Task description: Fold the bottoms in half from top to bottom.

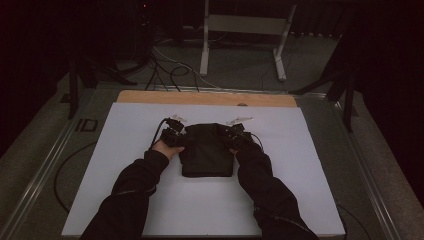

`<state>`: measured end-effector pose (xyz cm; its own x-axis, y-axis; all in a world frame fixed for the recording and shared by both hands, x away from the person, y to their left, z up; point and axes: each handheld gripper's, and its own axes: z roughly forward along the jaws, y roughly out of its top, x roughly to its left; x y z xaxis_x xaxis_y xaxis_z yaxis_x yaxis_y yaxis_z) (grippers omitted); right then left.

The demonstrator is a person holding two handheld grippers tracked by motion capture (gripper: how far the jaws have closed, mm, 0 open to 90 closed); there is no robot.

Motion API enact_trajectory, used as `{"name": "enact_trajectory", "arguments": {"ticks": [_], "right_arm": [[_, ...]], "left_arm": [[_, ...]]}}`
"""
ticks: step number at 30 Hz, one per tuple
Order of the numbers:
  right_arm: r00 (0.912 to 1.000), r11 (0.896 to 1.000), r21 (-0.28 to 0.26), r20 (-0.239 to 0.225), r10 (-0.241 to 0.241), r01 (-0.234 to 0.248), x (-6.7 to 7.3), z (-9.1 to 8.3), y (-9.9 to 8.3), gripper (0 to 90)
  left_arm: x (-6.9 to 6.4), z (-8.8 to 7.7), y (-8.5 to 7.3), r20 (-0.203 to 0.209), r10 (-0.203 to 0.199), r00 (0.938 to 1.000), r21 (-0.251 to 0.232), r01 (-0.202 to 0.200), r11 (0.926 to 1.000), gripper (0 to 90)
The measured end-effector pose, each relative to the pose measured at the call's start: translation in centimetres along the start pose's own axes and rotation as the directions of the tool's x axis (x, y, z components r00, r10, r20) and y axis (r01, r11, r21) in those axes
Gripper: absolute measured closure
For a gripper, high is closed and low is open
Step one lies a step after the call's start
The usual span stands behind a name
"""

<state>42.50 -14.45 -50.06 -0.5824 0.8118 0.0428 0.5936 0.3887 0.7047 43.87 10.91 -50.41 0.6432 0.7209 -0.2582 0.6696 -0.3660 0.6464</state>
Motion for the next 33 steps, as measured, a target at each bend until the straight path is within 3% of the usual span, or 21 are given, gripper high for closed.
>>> {"name": "enact_trajectory", "arguments": {"ticks": [4,11,12,13,16,20,23,25,29,32,33], "right_arm": [[1.0000,1.000,0.000,0.002,0.005,-0.005,-0.1,0.1,-0.1,73.4],[0.9998,1.000,-0.001,0.018,0.013,-0.013,-0.5,0.4,-0.2,70.4],[0.9996,1.000,-0.006,0.024,0.012,-0.012,-0.7,0.3,-0.3,63.8],[0.9996,1.000,-0.006,0.024,0.012,-0.012,-0.7,0.3,-0.3,63.8],[0.9993,0.999,-0.019,0.020,0.033,-0.033,-1.0,0.0,-0.3,51.3],[0.9990,0.999,-0.030,0.028,0.036,-0.035,-1.0,-0.4,-0.2,41.7],[0.9989,0.998,-0.046,0.020,0.042,-0.041,-1.1,-0.8,0.0,35.2],[0.9988,0.997,-0.056,-0.001,0.048,-0.048,-1.0,-1.0,0.2,29.3],[0.9971,0.994,-0.078,-0.028,0.071,-0.073,-0.9,-1.4,0.5,23.1],[0.9950,0.994,-0.078,-0.072,0.070,-0.075,-0.9,-1.5,0.6,18.5],[0.9945,0.995,-0.084,-0.089,0.055,-0.062,-0.7,-1.6,0.7,15.7]], "left_arm": [[0.1,0.1,0.0,-0.004,0.001,1.0000,0.000,-0.001,1.0000,65.5],[0.4,-0.2,0.0,-0.064,-0.009,0.9979,0.002,0.009,1.0000,49.1],[0.6,-0.5,-0.1,-0.065,-0.020,0.9977,-0.010,0.019,0.9998,47.4],[0.6,-0.5,-0.1,-0.065,-0.020,0.9977,-0.010,0.019,0.9998,46.3],[0.6,-0.9,-0.1,-0.074,-0.034,0.9967,-0.018,0.032,0.9993,38.8],[0.4,-1.2,0.0,-0.080,-0.038,0.9960,-0.026,0.036,0.9990,27.7],[0.1,-1.7,0.1,-0.074,-0.030,0.9968,-0.043,0.027,0.9987,20.4],[-0.2,-2.1,0.1,-0.043,-0.002,0.9991,-0.058,0.000,0.9983,15.4],[-0.6,-2.5,0.1,-0.015,0.013,0.9998,-0.077,-0.014,0.9969,12.5],[-1.0,-2.8,0.2,0.013,0.032,0.9994,-0.092,-0.031,0.9952,9.9],[-1.1,-2.9,0.2,0.016,0.040,0.9991,-0.094,-0.038,0.9948,4.0]]}}
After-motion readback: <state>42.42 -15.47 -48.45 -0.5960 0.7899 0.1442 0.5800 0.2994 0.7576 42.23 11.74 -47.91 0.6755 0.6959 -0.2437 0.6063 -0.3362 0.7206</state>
